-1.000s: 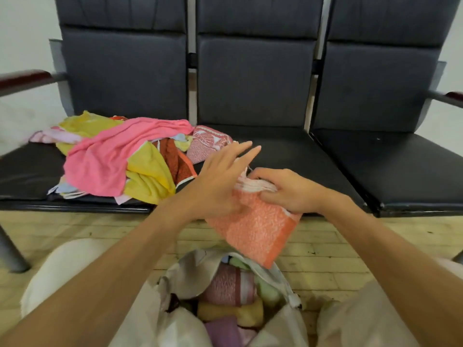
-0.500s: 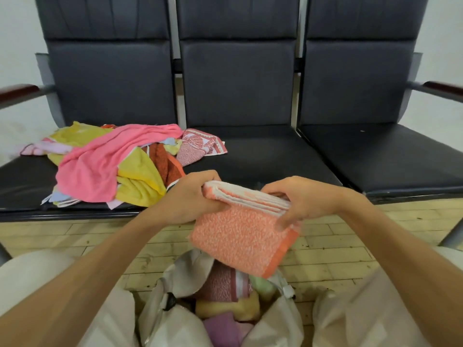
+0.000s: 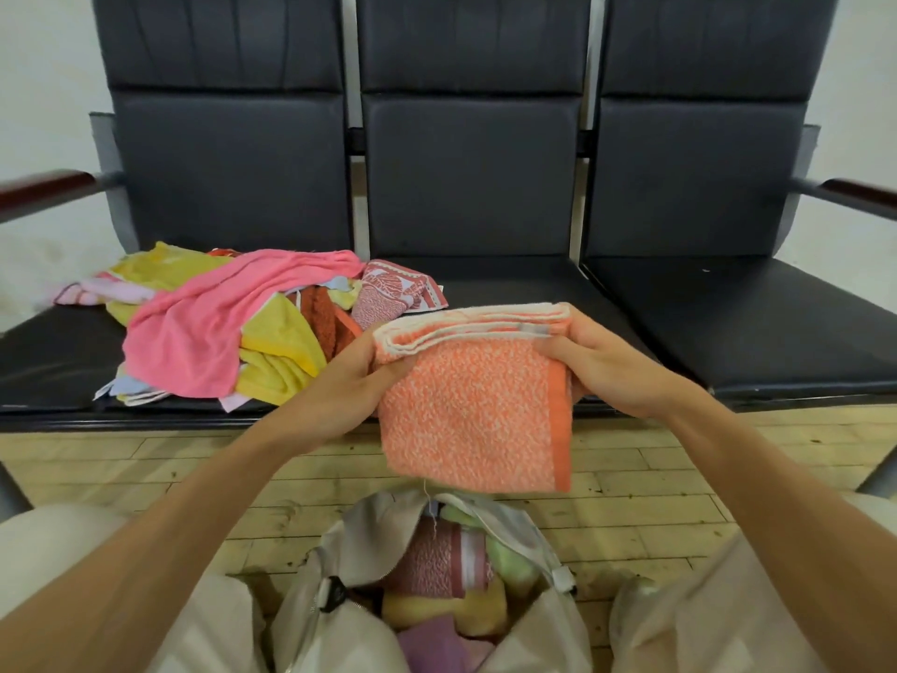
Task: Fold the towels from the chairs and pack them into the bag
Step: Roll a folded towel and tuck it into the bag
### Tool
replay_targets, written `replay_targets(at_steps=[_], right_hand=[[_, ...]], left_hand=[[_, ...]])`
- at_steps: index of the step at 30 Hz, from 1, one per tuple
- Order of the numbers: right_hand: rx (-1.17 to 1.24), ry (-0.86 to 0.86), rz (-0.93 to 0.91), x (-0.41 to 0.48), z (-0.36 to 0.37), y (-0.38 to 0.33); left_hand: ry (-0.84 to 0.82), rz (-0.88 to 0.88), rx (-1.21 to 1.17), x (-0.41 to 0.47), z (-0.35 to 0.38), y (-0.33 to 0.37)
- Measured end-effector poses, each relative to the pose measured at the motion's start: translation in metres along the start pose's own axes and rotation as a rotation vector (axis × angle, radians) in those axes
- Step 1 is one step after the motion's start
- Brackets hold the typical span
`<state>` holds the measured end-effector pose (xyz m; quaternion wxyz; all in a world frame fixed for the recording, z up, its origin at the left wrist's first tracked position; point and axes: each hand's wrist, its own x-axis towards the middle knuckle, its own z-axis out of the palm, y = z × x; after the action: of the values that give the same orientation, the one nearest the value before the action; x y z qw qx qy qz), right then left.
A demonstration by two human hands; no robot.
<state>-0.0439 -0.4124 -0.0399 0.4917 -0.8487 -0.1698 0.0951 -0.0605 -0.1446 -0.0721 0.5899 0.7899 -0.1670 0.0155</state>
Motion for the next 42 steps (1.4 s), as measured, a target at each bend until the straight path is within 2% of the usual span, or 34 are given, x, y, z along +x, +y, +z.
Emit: replay_targets(at_steps=[4,11,17,22,27,31,34,36,42], right_hand=[[0.2,-0.002,-0.019,0.0,-0.01,0.0],[0.384,0.016,-0.159,-0.006,-0.019,0.004],[0.495,0.059,-0.079,-0.005,-0.019,0.003],[0.629,0.031,-0.019,-0.005,-0.015,0.001],[0.451,0.131,0.133,0.002,-0.005,0.006],[0.46,0.124,0.09,0.003,-0.01,0.006],[0.439,0.03,0.131,0.001,-0.014,0.007],[0.392,-0.047,0.169,-0.001,-0.014,0.008],[0.3,-0.079,0.193,-0.003,-0.022,0.006]], left_hand=[[-0.039,-0.047,-0.05,0.001,-0.001,0.009],[-0.173,-0.099,-0.457,0.0,-0.004,0.024],[-0.21,-0.151,-0.51,0.003,-0.005,0.025],[-0.363,-0.184,-0.634,0.001,-0.011,0.026],[-0.148,-0.251,-0.408,0.006,0.005,0.018],[-0.133,-0.222,-0.456,0.009,0.002,0.017],[-0.075,-0.271,-0.458,0.011,-0.001,0.014],[-0.082,-0.315,-0.408,0.01,-0.001,0.013],[-0.178,-0.36,-0.459,0.008,-0.001,0.004]])
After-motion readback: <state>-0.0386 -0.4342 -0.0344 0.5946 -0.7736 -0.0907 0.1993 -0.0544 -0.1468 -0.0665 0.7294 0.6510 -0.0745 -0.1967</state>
